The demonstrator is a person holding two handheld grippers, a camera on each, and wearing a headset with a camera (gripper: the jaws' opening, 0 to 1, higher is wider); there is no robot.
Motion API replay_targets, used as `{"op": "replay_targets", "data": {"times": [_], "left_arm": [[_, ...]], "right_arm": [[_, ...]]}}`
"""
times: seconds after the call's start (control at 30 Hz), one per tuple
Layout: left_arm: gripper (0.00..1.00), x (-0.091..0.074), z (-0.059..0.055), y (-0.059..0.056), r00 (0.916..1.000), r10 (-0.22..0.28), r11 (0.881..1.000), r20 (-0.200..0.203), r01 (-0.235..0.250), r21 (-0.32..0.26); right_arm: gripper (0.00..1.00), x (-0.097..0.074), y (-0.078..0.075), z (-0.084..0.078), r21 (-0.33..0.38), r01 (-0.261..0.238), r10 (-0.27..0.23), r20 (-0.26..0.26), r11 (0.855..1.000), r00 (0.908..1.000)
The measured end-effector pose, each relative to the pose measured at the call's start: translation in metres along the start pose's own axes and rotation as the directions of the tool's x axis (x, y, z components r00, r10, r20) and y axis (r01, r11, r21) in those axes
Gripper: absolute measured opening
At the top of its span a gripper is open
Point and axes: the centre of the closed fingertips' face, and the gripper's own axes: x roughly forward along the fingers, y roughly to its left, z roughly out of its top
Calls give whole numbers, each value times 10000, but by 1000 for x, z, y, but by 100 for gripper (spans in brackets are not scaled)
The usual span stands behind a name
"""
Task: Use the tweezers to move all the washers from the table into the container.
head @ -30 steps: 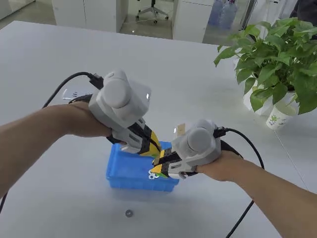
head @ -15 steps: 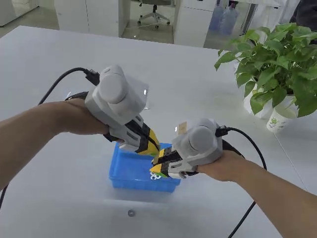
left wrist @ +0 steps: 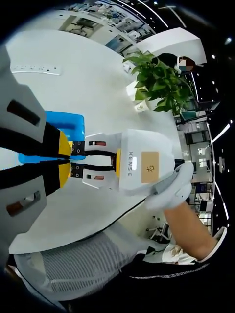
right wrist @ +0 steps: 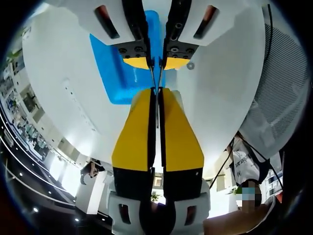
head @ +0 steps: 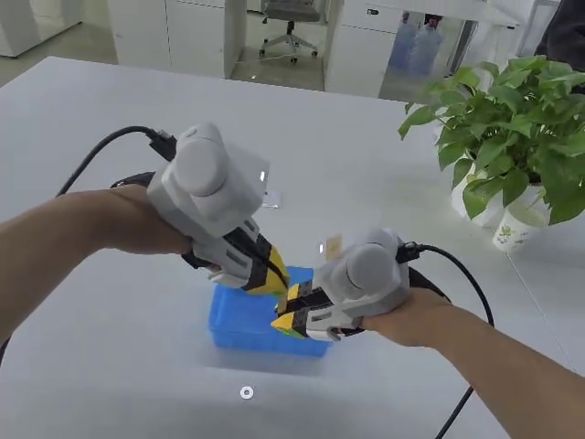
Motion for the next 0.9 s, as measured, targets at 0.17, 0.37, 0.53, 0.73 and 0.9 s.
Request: {"op": "replay_targets", "data": {"times": [0.17,0.37,0.53,0.73,0.9], "left_arm": [[5,-3,-5,-10,10000,-28,10000,-41,27,-61],[5,-4,-11,-20,9998,-88,10000,-151,87,-35],[5,-3,-15,-27,9997,-118,9999,-215,119,22],[5,2,-21,-36,9991,-218,9997,-360,222,118],[5,6,-27,-42,9980,-378,9991,-513,386,150]], "right_arm": [[11,5,11,3,-4,-136,136,22,9999,9999],[12,11,22,6,52,-286,285,89,9996,9996],[12,14,29,6,105,-358,357,114,9993,9993],[12,21,38,2,281,-472,467,164,9985,9988],[12,29,46,-1,416,-512,502,247,9978,9984]]}}
